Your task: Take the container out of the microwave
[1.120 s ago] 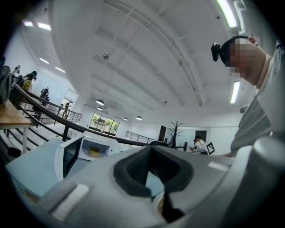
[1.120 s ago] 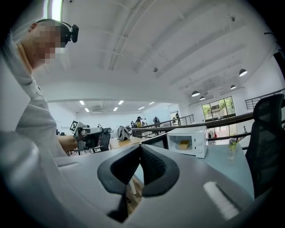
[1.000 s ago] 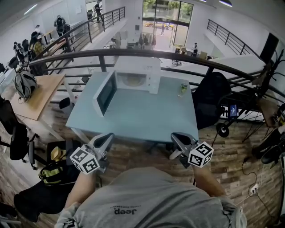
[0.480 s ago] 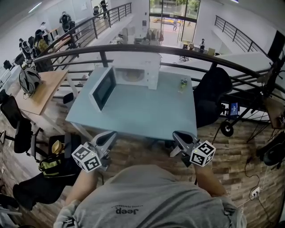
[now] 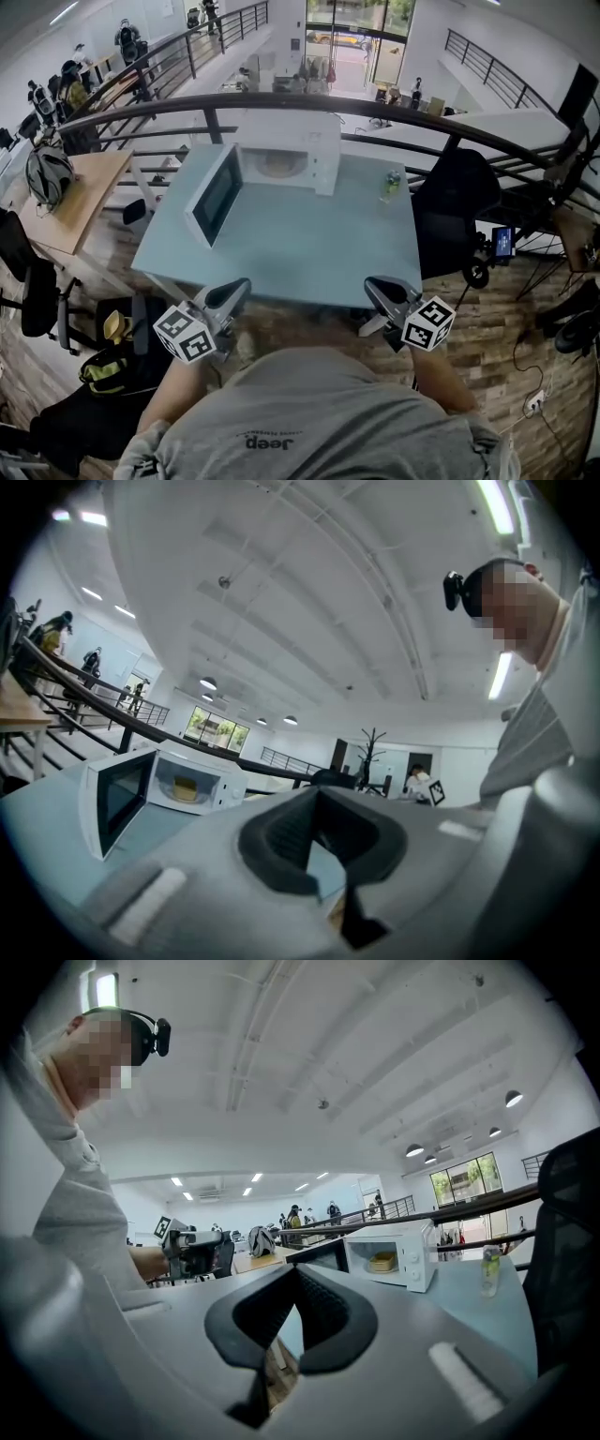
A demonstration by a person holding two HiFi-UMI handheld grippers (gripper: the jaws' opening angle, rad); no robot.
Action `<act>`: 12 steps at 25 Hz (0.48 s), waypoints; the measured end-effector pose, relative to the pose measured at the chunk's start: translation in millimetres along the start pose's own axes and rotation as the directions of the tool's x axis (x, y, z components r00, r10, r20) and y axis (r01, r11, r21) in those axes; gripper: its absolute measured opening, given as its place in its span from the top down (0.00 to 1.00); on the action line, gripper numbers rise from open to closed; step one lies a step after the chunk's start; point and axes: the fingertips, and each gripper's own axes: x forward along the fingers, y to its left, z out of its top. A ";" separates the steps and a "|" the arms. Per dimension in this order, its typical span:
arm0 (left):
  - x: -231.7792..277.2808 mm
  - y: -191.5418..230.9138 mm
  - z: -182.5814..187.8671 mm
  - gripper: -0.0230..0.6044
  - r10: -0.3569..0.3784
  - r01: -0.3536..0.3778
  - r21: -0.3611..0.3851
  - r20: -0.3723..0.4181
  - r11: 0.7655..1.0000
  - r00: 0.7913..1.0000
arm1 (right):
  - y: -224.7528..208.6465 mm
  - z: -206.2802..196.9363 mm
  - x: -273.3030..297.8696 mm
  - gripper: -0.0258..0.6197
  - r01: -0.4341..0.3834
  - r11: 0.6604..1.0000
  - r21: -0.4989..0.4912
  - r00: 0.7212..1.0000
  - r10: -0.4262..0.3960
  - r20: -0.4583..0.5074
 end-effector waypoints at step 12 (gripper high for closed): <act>50.3 218.5 66.8 0.92 -0.218 0.219 -0.001 -0.073 0.976 0.973 | -51.5 49.5 213.1 0.95 0.157 0.988 0.012 0.987 -0.157 0.046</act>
